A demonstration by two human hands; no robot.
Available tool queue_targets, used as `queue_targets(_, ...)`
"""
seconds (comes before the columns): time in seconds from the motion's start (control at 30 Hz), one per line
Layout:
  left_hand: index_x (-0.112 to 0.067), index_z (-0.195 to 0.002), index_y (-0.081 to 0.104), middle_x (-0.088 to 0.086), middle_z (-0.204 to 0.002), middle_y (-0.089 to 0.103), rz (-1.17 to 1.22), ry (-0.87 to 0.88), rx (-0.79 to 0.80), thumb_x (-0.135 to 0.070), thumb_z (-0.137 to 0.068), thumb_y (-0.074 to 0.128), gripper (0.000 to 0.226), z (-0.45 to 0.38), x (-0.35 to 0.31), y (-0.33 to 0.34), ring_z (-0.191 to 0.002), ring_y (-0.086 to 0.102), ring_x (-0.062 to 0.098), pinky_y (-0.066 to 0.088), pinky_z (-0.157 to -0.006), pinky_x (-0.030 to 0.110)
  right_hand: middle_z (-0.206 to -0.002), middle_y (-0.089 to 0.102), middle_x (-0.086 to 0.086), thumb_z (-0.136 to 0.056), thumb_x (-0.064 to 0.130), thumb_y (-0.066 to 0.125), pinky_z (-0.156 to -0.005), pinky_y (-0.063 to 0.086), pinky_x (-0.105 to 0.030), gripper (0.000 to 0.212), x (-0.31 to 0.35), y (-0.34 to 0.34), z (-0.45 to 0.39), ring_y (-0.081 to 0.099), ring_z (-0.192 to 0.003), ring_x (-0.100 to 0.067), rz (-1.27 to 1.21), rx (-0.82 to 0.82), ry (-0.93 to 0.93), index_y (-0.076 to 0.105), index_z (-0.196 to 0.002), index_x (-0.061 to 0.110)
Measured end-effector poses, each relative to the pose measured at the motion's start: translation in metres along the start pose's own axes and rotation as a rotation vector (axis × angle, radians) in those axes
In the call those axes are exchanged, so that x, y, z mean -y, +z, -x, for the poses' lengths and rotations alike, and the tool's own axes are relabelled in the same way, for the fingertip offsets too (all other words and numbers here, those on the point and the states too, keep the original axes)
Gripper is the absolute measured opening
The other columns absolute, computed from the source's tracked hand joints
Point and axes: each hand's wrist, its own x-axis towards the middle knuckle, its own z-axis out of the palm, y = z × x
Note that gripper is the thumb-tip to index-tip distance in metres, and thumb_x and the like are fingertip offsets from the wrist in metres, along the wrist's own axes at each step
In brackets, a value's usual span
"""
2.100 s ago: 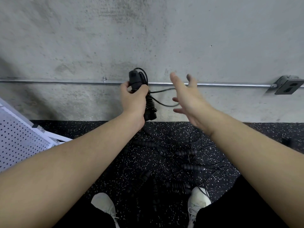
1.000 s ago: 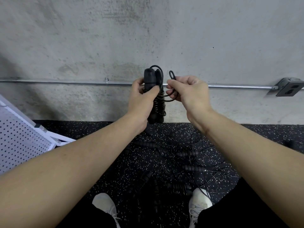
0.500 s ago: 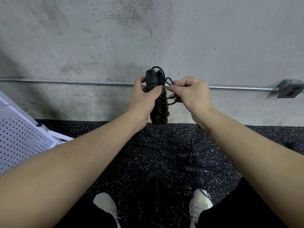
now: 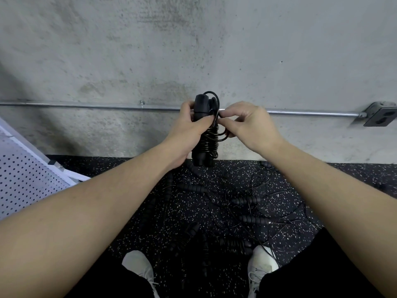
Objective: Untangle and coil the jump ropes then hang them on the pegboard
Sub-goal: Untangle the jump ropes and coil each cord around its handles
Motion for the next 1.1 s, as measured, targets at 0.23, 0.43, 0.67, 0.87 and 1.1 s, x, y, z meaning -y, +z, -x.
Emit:
queue_targets(0.23, -0.03, -0.13, 0.042, 0.001, -0.105, 0.062, -0.025, 0.04, -0.08, -0.008, -0.094, 0.061, 0.046, -0.002, -0.001, 0.007, -0.071, 0.064, -0.001, 0.052, -0.063, 0.019, -0.101, 0.066, -0.008, -0.09, 0.015, 0.063, -0.075, 0.048, -0.034, 0.02, 0.006, 0.014, 0.006, 0.058, -0.084, -0.023, 0.391, -0.032, -0.16, 0.075, -0.105, 0.01)
queue_targets(0.43, -0.028, -0.131, 0.045, 0.0, -0.104, 0.064, -0.02, 0.062, -0.113, -0.012, -0.095, 0.063, 0.044, -0.002, -0.003, 0.009, -0.08, 0.064, 0.006, 0.053, -0.064, 0.019, -0.086, 0.063, -0.005, -0.087, 0.011, 0.059, -0.067, 0.048, -0.035, 0.018, 0.002, 0.014, 0.004, 0.059, -0.077, -0.023, 0.367, -0.081, -0.217, 0.076, -0.094, 0.01)
queue_targets(0.67, -0.025, -0.127, 0.041, 0.008, -0.108, 0.065, -0.056, 0.038, -0.069, -0.02, -0.1, 0.058, 0.033, -0.002, -0.007, 0.009, -0.092, 0.071, 0.022, 0.063, -0.079, 0.041, -0.082, 0.06, 0.002, -0.093, 0.007, 0.061, -0.069, 0.038, -0.024, 0.02, -0.003, 0.014, 0.001, 0.057, -0.077, -0.016, 0.231, -0.116, -0.195, 0.079, -0.101, 0.01)
queue_targets(0.87, -0.03, -0.124, 0.044, 0.001, -0.106, 0.066, -0.076, -0.023, 0.023, -0.024, -0.1, 0.059, 0.029, 0.002, -0.007, 0.007, -0.091, 0.067, 0.014, 0.054, -0.074, 0.03, -0.089, 0.075, 0.004, -0.086, 0.004, 0.076, -0.076, 0.05, -0.018, 0.022, 0.004, 0.01, 0.005, 0.066, -0.077, 0.0, -0.382, -0.138, 0.127, 0.077, -0.087, 0.025)
queue_targets(1.1, -0.025, -0.127, 0.05, 0.003, -0.109, 0.066, -0.077, 0.024, 0.017, -0.016, -0.098, 0.06, 0.032, 0.004, -0.01, 0.002, -0.08, 0.069, 0.005, 0.055, -0.068, 0.024, -0.09, 0.073, -0.004, -0.086, -0.005, 0.072, -0.081, 0.054, -0.021, 0.029, 0.007, 0.007, 0.004, 0.069, -0.083, -0.006, -0.561, -0.028, 0.219, 0.071, -0.109, 0.013)
